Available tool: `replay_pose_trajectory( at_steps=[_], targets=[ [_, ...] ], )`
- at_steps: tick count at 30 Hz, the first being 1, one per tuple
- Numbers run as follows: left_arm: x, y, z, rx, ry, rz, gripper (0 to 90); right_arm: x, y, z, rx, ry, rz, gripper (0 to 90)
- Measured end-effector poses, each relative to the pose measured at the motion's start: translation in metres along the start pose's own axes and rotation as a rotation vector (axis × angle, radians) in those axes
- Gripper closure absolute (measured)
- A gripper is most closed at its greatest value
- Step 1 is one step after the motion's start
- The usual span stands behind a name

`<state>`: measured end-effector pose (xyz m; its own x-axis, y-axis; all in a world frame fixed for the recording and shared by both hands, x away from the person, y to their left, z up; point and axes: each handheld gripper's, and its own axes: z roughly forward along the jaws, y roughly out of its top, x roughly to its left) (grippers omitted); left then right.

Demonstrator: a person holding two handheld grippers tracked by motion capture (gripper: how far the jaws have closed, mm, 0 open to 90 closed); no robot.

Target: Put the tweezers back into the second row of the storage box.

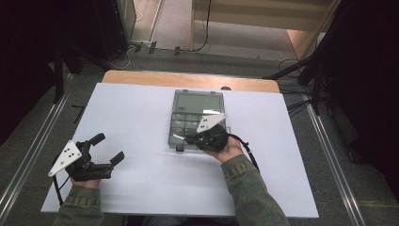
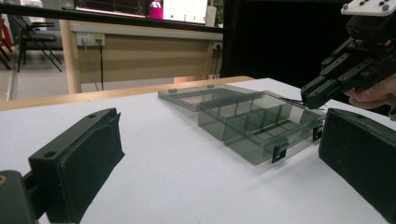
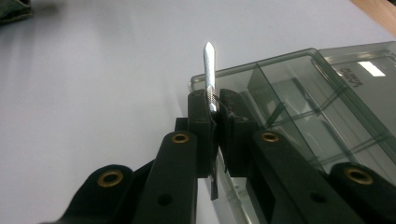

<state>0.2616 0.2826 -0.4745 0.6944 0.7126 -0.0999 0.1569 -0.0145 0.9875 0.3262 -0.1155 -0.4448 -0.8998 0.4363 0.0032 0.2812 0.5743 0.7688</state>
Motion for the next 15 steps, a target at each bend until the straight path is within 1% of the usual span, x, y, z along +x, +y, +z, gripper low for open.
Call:
replay_pose_trajectory(
  at_steps=[2, 6, 9, 13, 15],
  targets=[
    [0.0, 0.0, 0.0, 0.0, -0.001, -0.001, 0.0, -0.002, -0.001, -0.001, 0.004, -0.016, 0.003, 86.0],
    [0.0, 0.0, 0.0, 0.0, -0.001, -0.001, 0.0, -0.008, -0.005, -0.002, 0.015, -0.058, -0.008, 86.0],
    [0.0, 0.0, 0.0, 0.001, -0.001, -0.002, 0.0, -0.013, -0.009, -0.003, 0.026, -0.092, -0.029, 86.0],
    [0.0, 0.0, 0.0, 0.002, -0.001, -0.002, 0.0, -0.02, -0.015, -0.003, 0.069, -0.127, -0.029, 86.0],
    [0.0, 0.0, 0.0, 0.003, -0.001, -0.002, 0.0, -0.023, -0.018, -0.003, 0.081, -0.123, -0.016, 84.2]
  ],
)
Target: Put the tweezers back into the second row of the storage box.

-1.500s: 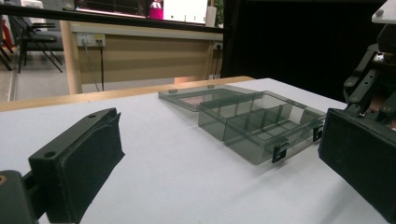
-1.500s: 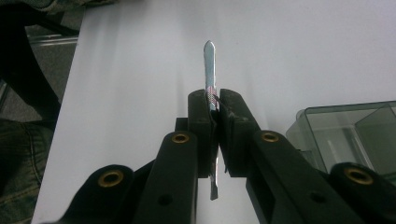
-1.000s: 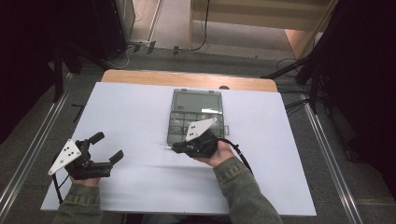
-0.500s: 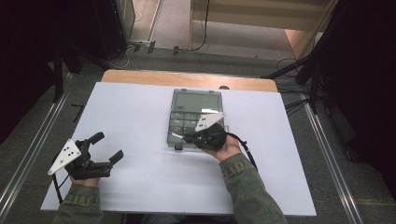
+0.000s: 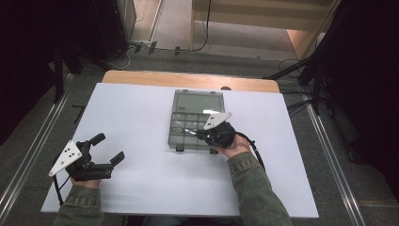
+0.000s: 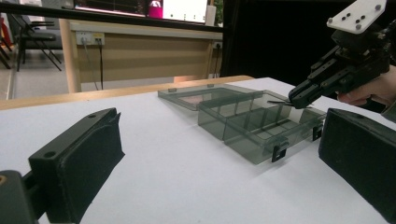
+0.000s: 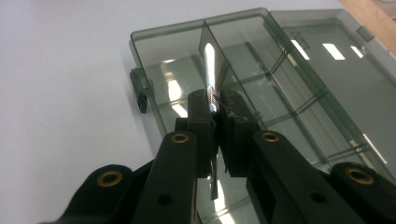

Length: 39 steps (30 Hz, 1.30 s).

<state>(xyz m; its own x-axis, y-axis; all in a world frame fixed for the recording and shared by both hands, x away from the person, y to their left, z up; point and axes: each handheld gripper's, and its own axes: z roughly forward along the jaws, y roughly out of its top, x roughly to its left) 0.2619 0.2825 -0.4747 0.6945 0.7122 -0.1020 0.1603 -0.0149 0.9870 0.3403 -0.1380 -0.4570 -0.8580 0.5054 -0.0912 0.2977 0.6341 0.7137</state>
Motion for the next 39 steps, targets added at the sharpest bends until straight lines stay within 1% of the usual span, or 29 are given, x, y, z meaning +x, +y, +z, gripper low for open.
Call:
replay_pose_trajectory(
  at_steps=[1, 2, 3, 5, 6, 9, 11, 12, 13, 14, 15, 17, 19, 21, 22, 23, 25, 28, 29, 31, 32, 33, 34, 36, 38, 39],
  targets=[
    [0.0, 0.0, 0.0, 0.0, 0.0, 0.0, 0.0, 0.0, -0.001, 0.0, 0.006, -0.007, 0.015, 71.9],
    [0.0, 0.0, 0.0, 0.0, 0.0, 0.0, 0.0, 0.0, -0.001, -0.001, 0.005, -0.025, 0.028, 68.4],
    [0.0, 0.0, 0.0, 0.001, 0.0, 0.0, 0.0, 0.0, -0.001, -0.002, -0.002, -0.027, 0.032, 65.7],
    [0.0, 0.0, 0.0, 0.0, 0.0, 0.0, 0.0, 0.0, 0.0, -0.005, -0.014, -0.051, 0.044, 58.4],
    [0.0, 0.0, 0.0, -0.001, -0.001, 0.001, 0.0, 0.001, 0.001, -0.008, -0.022, -0.072, 0.067, 52.4],
    [0.0, 0.0, 0.0, -0.001, -0.001, 0.0, 0.0, 0.0, 0.002, -0.012, -0.038, -0.09, 0.118, 40.8],
    [0.0, 0.0, 0.0, 0.0, -0.001, 0.0, 0.0, -0.002, 0.001, -0.015, -0.031, -0.101, 0.157, 32.1],
    [0.0, 0.0, 0.0, 0.0, -0.001, 0.001, 0.0, -0.003, 0.0, -0.016, -0.029, -0.106, 0.175, 24.9],
    [0.0, 0.0, 0.001, 0.0, -0.001, 0.002, 0.0, -0.004, -0.002, -0.017, -0.025, -0.116, 0.205, 20.1],
    [-0.001, 0.0, 0.001, 0.0, -0.002, 0.002, 0.0, -0.007, -0.005, -0.018, -0.019, -0.114, 0.235, 16.8],
    [-0.001, 0.0, 0.001, 0.0, -0.002, 0.002, 0.0, -0.007, -0.007, -0.019, -0.018, -0.116, 0.246, 14.3],
    [-0.001, 0.0, 0.0, 0.001, -0.002, 0.003, 0.0, -0.007, -0.013, -0.023, -0.034, -0.142, 0.255, 12.6],
    [-0.001, 0.0, 0.001, 0.001, -0.002, 0.003, 0.0, -0.006, -0.017, -0.027, -0.046, -0.156, 0.289, 6.2],
    [-0.001, 0.0, 0.0, 0.003, -0.002, 0.004, 0.0, -0.004, -0.02, -0.032, -0.044, -0.166, 0.325, 0.0],
    [-0.001, 0.0, 0.0, 0.004, -0.002, 0.004, 0.0, -0.003, -0.021, -0.035, -0.042, -0.177, 0.341, 0.0],
    [-0.001, 0.0, 0.0, 0.004, -0.002, 0.004, 0.0, -0.002, -0.024, -0.038, -0.052, -0.19, 0.353, 0.0],
    [-0.001, 0.0, 0.0, 0.004, -0.002, 0.004, 0.0, 0.001, -0.029, -0.046, -0.076, -0.188, 0.386, 0.0],
    [-0.001, 0.0, 0.001, 0.004, -0.001, 0.002, 0.0, 0.003, -0.037, -0.057, -0.075, -0.185, 0.42, 0.0],
    [-0.001, 0.0, 0.001, 0.003, -0.001, 0.002, 0.0, 0.004, -0.04, -0.06, -0.086, -0.193, 0.429, 0.0],
    [-0.002, 0.0, 0.001, 0.003, 0.0, 0.002, 0.0, 0.007, -0.045, -0.066, -0.108, -0.21, 0.434, 0.0],
    [-0.002, 0.0, 0.001, 0.003, -0.001, 0.002, 0.0, 0.007, -0.048, -0.069, -0.111, -0.204, 0.445, 0.0],
    [-0.002, 0.0, 0.001, 0.004, 0.0, 0.004, 0.0, 0.008, -0.049, -0.071, -0.097, -0.195, 0.457, 0.0],
    [-0.002, 0.0, 0.001, 0.003, 0.0, 0.003, 0.0, 0.009, -0.051, -0.073, -0.094, -0.196, 0.461, 0.0],
    [-0.002, 0.0, 0.001, 0.003, 0.001, 0.004, 0.0, 0.012, -0.056, -0.078, -0.116, -0.213, 0.461, 0.0],
    [-0.002, 0.0, 0.001, 0.003, 0.001, 0.004, 0.0, 0.016, -0.06, -0.083, -0.121, -0.224, 0.463, 0.0],
    [-0.001, 0.0, 0.001, 0.003, 0.001, 0.003, 0.0, 0.017, -0.062, -0.085, -0.119, -0.221, 0.465, 0.0]
  ],
)
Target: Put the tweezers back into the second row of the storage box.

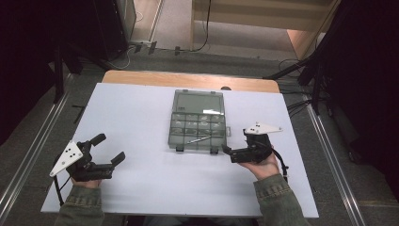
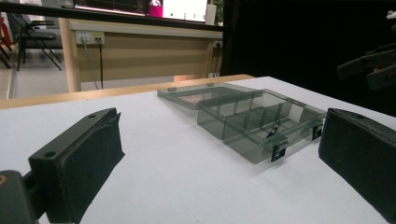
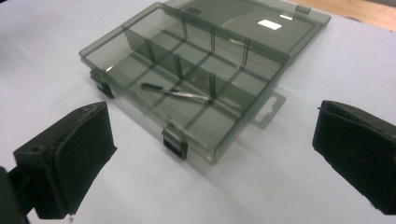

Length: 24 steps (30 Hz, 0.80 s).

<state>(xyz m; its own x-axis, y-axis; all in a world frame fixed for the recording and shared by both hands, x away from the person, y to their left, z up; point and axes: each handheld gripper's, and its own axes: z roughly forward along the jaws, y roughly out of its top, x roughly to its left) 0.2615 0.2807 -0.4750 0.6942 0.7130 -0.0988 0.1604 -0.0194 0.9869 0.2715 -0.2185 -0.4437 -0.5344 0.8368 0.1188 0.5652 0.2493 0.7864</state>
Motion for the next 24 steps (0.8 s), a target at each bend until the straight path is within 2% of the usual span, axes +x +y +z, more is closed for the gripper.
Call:
replay_pose_trajectory(
  at_steps=[5, 8, 11, 13, 18, 24],
  targets=[
    [0.0, 0.0, 0.001, 0.001, -0.004, -0.003, 0.0, 0.003, -0.012, -0.012, -0.006, 0.011, -0.006, 0.0],
    [0.0, 0.0, 0.0, 0.001, -0.005, -0.006, 0.0, 0.004, -0.02, -0.018, -0.011, -0.013, -0.024, 0.0],
    [0.0, 0.0, 0.0, 0.001, -0.006, -0.008, 0.0, 0.004, -0.027, -0.024, -0.021, -0.003, -0.015, 0.0],
    [0.0, 0.0, 0.001, 0.001, -0.006, -0.011, 0.0, 0.003, -0.031, -0.027, -0.022, -0.018, -0.024, 0.0],
    [0.0, 0.0, 0.001, 0.001, -0.006, -0.01, 0.0, -0.002, -0.045, -0.035, -0.073, -0.028, 0.001, 0.0],
    [0.0, 0.0, 0.002, 0.005, -0.01, -0.008, 0.0, -0.009, -0.075, -0.04, -0.151, -0.052, 0.026, 0.0]
  ],
)
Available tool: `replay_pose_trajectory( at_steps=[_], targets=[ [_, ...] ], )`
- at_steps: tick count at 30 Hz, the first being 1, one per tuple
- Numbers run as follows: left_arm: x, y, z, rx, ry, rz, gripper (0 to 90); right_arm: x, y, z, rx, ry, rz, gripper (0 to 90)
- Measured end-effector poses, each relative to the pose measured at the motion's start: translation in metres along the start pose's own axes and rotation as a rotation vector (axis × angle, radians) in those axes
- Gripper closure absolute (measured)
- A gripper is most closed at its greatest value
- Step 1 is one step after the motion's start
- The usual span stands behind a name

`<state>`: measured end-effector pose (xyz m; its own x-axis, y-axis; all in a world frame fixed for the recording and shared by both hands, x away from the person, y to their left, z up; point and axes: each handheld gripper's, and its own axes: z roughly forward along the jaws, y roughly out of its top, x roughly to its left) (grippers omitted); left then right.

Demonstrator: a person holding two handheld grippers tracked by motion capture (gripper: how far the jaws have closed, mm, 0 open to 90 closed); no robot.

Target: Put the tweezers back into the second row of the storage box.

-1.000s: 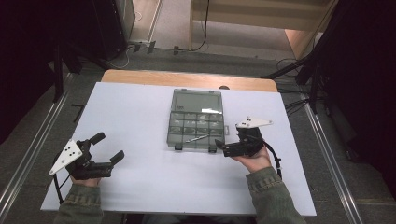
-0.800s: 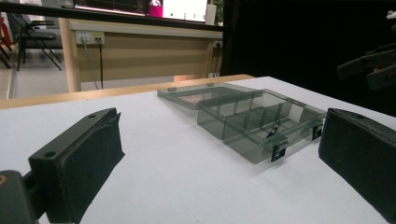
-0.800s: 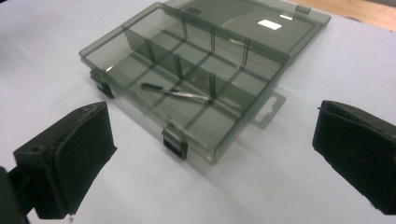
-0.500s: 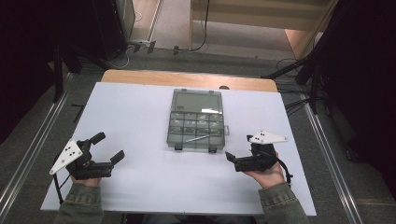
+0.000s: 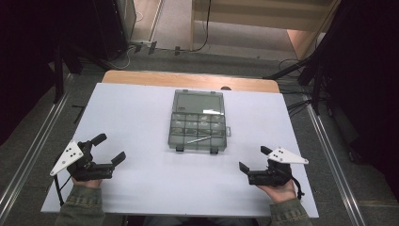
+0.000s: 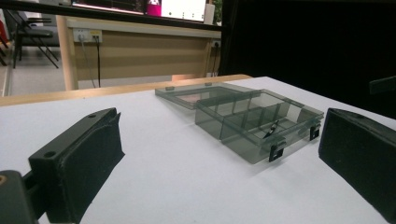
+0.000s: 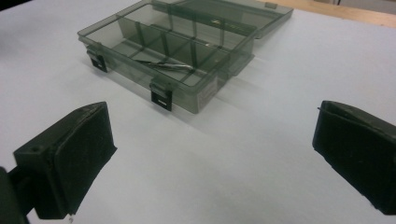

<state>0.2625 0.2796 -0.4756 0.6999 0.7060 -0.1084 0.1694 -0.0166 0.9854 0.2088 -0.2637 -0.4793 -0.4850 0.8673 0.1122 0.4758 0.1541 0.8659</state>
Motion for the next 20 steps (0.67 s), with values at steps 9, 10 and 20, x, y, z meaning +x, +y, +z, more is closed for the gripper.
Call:
replay_pose_trajectory(
  at_steps=[9, 10, 20],
  targets=[
    [0.0, 0.0, -0.001, -0.006, 0.003, -0.007, 0.0, -0.002, -0.029, -0.011, -0.152, -0.023, -0.017, 0.0],
    [0.0, 0.0, -0.001, -0.006, 0.002, -0.007, 0.0, -0.001, -0.031, -0.013, -0.173, -0.03, -0.029, 0.0],
    [0.001, 0.0, 0.001, -0.004, -0.003, -0.008, 0.0, -0.004, -0.041, -0.021, -0.226, -0.053, -0.024, 0.0]
  ],
)
